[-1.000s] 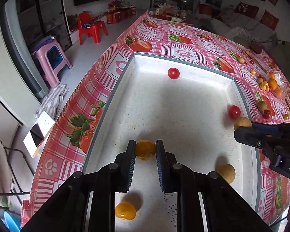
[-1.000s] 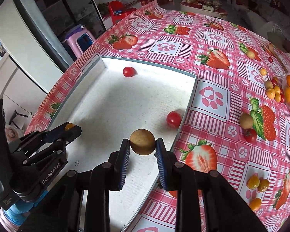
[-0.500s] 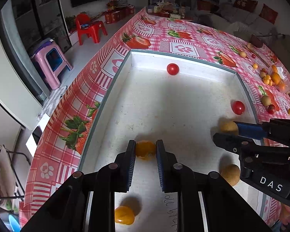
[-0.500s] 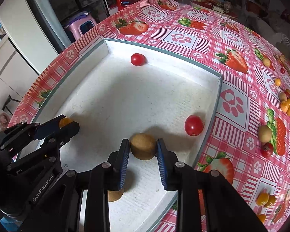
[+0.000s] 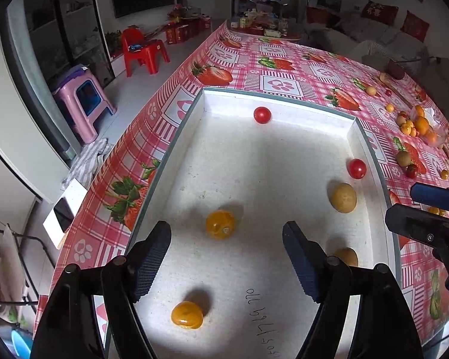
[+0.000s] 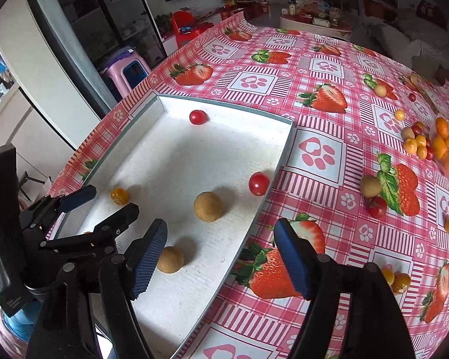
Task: Organize fruits
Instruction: 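Carry both fruits into the white tray and open both grippers, then return both grippers to the table and grasp a yellow cherry tomato each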
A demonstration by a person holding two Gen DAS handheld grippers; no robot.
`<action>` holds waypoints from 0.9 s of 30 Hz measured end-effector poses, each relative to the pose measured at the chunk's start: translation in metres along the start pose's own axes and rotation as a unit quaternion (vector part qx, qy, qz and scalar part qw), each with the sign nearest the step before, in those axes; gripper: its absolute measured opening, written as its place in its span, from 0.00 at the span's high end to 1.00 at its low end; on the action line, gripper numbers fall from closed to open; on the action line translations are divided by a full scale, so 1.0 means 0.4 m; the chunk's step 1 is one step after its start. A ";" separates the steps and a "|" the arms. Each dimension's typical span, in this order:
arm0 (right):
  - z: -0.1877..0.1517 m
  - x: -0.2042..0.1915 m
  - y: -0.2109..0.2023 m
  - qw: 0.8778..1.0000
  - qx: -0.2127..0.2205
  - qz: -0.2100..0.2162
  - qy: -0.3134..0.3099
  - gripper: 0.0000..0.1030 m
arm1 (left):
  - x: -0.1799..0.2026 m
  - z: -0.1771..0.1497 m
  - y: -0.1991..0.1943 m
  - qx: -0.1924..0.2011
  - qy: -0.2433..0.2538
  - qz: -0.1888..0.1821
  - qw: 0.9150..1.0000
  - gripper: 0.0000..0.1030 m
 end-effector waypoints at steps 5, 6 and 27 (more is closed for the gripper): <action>-0.053 0.089 -0.025 0.999 0.001 -0.019 0.037 0.24 | 0.059 0.000 -0.035 0.006 0.015 -0.013 1.000 0.24; -0.065 0.109 -0.030 0.999 0.000 -0.021 0.046 0.24 | 0.076 0.001 -0.043 0.008 0.021 -0.017 1.000 0.24; -0.269 0.499 -0.193 0.980 0.017 -0.085 0.182 0.24 | 0.485 -0.038 -0.103 0.004 0.133 -0.091 0.987 0.24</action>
Point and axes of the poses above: each gripper's, at about its wrist camera, not at the fingertips, and y roughly the way its jaws point, x to its right, z to its top, the point moved 10 cm from there along y, roughly the way its jaws point, and after that the axes turned 2 degrees about x, right-handed, at the moved point
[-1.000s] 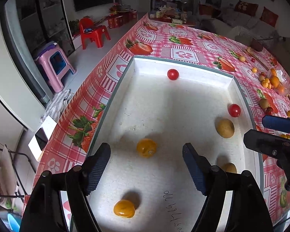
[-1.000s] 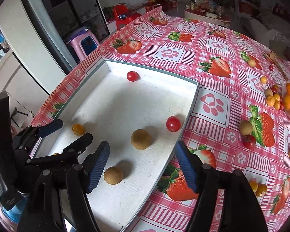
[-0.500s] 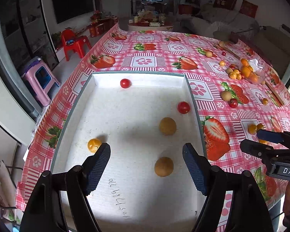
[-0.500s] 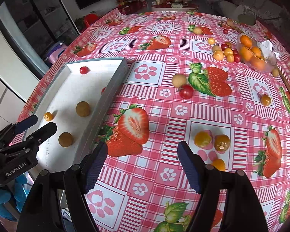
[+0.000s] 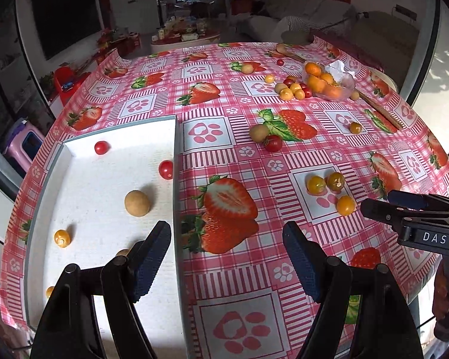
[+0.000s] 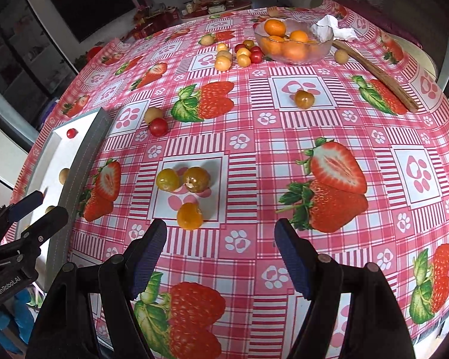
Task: Organize fruits
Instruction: 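Return both grippers to the table and grasp a yellow cherry tomato each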
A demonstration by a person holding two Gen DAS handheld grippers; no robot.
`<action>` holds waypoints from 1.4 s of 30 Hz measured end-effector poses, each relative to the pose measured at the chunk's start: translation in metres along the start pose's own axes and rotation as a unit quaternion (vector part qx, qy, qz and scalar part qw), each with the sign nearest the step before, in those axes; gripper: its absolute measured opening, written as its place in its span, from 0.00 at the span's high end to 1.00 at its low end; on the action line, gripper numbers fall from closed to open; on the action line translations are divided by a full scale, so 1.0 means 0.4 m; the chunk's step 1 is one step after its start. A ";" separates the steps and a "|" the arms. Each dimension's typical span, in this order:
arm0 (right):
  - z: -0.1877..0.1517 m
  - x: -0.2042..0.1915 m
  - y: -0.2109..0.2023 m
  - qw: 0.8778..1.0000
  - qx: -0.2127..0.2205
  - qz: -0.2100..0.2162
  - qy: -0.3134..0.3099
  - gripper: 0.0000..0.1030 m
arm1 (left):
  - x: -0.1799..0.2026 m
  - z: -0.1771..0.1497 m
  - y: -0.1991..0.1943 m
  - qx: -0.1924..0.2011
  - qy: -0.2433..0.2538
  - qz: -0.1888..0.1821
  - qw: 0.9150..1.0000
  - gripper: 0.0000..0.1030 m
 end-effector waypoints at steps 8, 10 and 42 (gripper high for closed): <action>0.014 0.117 -0.005 0.999 0.008 -0.024 0.031 0.24 | 0.105 -0.015 0.092 -0.022 0.035 -0.006 0.999 0.24; 0.018 0.139 0.000 0.999 0.009 -0.031 0.034 0.24 | 0.126 -0.014 0.109 -0.022 0.040 -0.009 0.999 0.24; 0.281 0.188 0.143 0.991 0.063 -0.116 -0.008 0.76 | 0.234 0.055 0.170 0.002 0.043 -0.036 0.998 0.74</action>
Point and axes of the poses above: each gripper's, at about its wrist camera, not at the fingertips, and y roughly the way its jaws point, x to its right, z to its top, the point moved 10 cm from there along y, roughly the way its jaws point, and after that the axes turned 2 degrees about x, right-handed, at the moved point
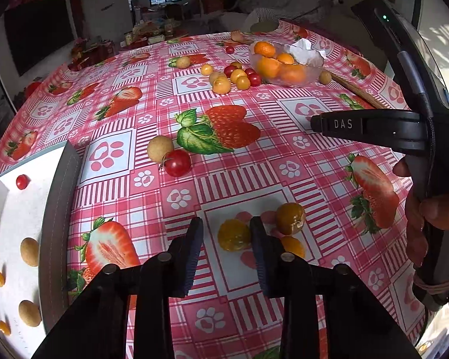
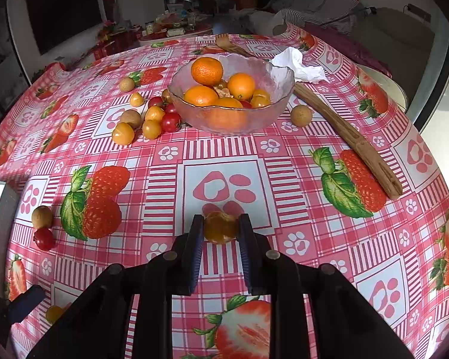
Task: Organize fruits
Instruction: 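Return both grippers to the table and grasp a yellow cherry tomato each, then lift both held yellow tomatoes off the tablecloth toward the tray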
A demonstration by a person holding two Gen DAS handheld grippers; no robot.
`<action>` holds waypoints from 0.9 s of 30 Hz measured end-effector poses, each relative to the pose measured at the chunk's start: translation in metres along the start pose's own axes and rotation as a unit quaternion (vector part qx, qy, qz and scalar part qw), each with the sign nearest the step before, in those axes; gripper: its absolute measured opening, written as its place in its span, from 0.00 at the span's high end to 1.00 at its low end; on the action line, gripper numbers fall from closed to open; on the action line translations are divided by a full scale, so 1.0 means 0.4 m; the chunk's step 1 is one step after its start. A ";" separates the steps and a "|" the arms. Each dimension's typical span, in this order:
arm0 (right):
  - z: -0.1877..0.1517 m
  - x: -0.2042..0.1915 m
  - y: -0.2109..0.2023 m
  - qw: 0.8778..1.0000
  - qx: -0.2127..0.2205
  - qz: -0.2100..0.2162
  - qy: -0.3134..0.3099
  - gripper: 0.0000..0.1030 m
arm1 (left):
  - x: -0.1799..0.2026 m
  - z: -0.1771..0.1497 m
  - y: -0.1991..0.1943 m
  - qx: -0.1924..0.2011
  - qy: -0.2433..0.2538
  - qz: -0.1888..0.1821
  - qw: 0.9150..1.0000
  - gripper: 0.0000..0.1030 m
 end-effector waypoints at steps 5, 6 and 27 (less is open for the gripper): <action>-0.040 0.003 -0.042 0.998 -0.011 0.058 0.034 0.76 | 0.014 -0.008 -0.011 -0.003 -0.008 -0.023 1.000 0.78; -0.052 0.004 -0.053 0.997 -0.015 0.067 0.042 0.76 | 0.014 -0.012 -0.015 -0.004 -0.013 -0.028 1.000 0.78; -0.244 -0.057 -0.228 0.988 -0.052 0.135 0.047 0.76 | -0.061 -0.072 -0.176 0.026 -0.049 -0.043 0.998 0.78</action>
Point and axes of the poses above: each gripper's, at about its wrist camera, not at the fingertips, and y roughly the way its jaws point, x to its right, z to its top, the point moved 10 cm from there along y, roughly the way its jaws point, and after that the axes turned 2 degrees about x, right-handed, at the moved point
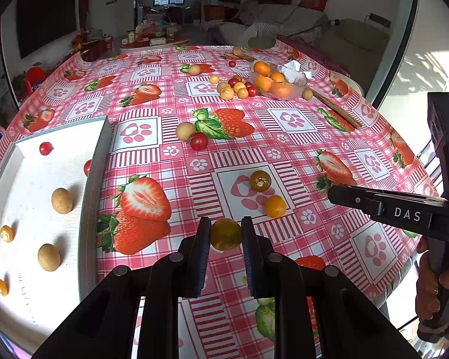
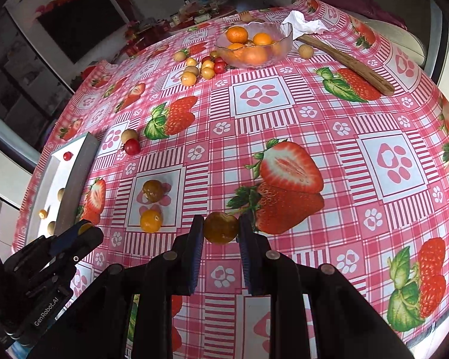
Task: Organize fruits
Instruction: 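Lift both held yellow tomatoes off the tablecloth toward the tray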
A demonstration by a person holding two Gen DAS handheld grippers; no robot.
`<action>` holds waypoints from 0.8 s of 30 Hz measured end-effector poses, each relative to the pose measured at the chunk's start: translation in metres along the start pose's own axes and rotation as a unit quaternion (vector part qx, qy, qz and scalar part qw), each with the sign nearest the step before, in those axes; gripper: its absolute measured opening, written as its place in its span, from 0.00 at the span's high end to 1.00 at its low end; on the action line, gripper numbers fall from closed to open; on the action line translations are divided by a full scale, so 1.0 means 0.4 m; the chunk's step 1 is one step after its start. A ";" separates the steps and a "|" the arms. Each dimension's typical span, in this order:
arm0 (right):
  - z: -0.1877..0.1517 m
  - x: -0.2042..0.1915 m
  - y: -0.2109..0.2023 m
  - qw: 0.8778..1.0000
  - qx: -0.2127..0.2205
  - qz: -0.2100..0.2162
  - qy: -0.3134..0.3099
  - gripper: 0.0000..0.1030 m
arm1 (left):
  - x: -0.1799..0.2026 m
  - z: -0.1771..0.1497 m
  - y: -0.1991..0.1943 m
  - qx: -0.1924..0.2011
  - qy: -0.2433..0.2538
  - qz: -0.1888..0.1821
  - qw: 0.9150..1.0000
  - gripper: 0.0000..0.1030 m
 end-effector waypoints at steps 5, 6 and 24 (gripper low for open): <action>-0.013 -0.042 -0.008 1.000 -0.002 0.000 -0.016 0.76 | -0.051 -0.005 -0.042 0.011 -0.007 0.012 1.000 0.78; -0.015 -0.050 -0.010 1.000 -0.003 0.000 -0.020 0.76 | -0.061 -0.007 -0.049 0.013 -0.010 0.014 1.000 0.78; -0.053 -0.282 0.000 0.995 -0.023 0.023 -0.092 0.76 | -0.260 -0.045 -0.151 0.051 -0.067 0.048 0.995 0.78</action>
Point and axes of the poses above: each gripper's, at about its wrist camera, not at the fingertips, and y roughly the way its jaws point, x to its right, z to its top, the point moved 10 cm from there along y, roughly the way its jaws point, and after that the axes turned 2 degrees about x, right-handed, at the moved point
